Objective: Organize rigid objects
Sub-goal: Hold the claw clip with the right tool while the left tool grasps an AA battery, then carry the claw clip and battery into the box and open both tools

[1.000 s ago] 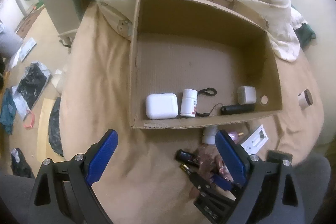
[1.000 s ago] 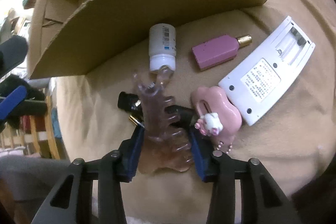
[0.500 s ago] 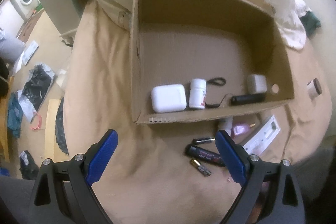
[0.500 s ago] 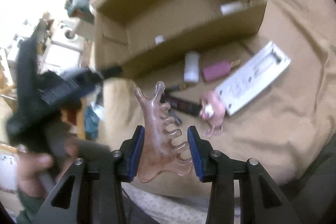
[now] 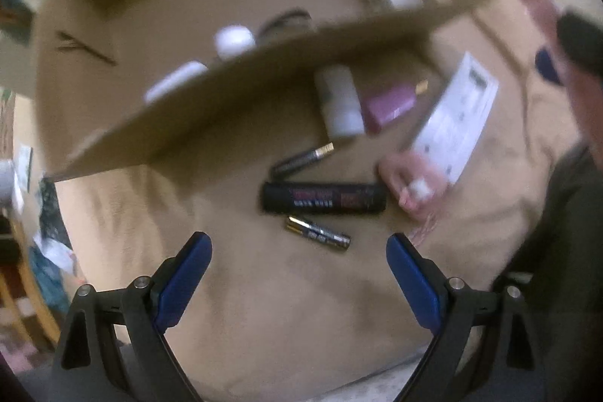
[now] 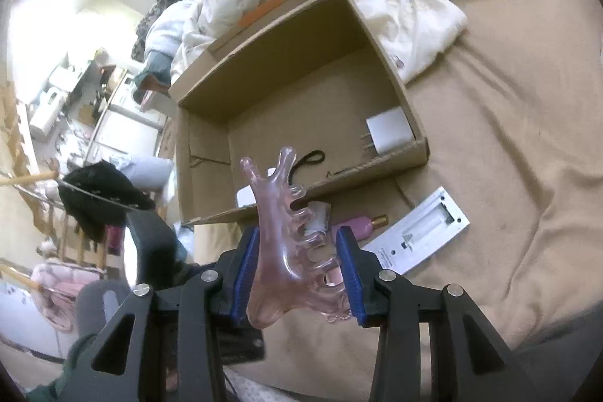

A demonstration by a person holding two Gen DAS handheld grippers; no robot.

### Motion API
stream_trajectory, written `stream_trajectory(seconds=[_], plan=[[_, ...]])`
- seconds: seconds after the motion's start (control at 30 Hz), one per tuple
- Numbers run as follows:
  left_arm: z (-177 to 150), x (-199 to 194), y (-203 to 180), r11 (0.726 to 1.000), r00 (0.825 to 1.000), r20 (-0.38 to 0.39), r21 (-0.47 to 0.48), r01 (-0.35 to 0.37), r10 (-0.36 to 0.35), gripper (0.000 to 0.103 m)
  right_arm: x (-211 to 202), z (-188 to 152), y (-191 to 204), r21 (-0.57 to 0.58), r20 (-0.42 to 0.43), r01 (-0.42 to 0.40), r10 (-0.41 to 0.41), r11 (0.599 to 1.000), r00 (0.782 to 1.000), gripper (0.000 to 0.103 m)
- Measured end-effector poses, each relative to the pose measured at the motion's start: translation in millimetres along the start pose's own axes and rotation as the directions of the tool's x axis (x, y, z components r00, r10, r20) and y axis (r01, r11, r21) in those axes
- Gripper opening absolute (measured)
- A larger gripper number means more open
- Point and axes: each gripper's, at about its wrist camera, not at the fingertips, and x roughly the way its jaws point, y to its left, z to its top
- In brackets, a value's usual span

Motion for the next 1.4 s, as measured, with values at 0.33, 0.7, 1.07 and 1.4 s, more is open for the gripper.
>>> stream_trajectory(seconds=[0.33, 0.7, 1.07, 1.4], plan=[[10.9, 37.7, -7.6, 0.999, 0.996, -0.08, 0.033, -0.028, 0.031, 0.083, -6.6, 2.1, -6.2, 0.019, 0.031, -0.055, 0.054, 0.998, 0.998, 0.043], [21.8, 25.6, -9.2, 1.0, 0.999, -0.05, 0.012, -0.002, 0.003, 0.038, -6.5, -0.1, -5.8, 0.0, 0.021, -0.053, 0.053, 0.999, 0.998, 0.043], [5.7, 7.1, 11.4, 0.998, 0.998, -0.024, -0.03, -0.064, 0.063, 0.038, -8.0, -1.6, -3.0, -0.011, 0.028, -0.033, 0.033, 0.999, 0.999, 0.043], [-8.0, -62.5, 32.7, 0.988, 0.985, 0.148, -0.136, -0.067, 0.087, 0.038, -12.1, -1.2, 1.4, -0.031, 0.031, -0.051, 0.052, 0.998, 0.998, 0.043]])
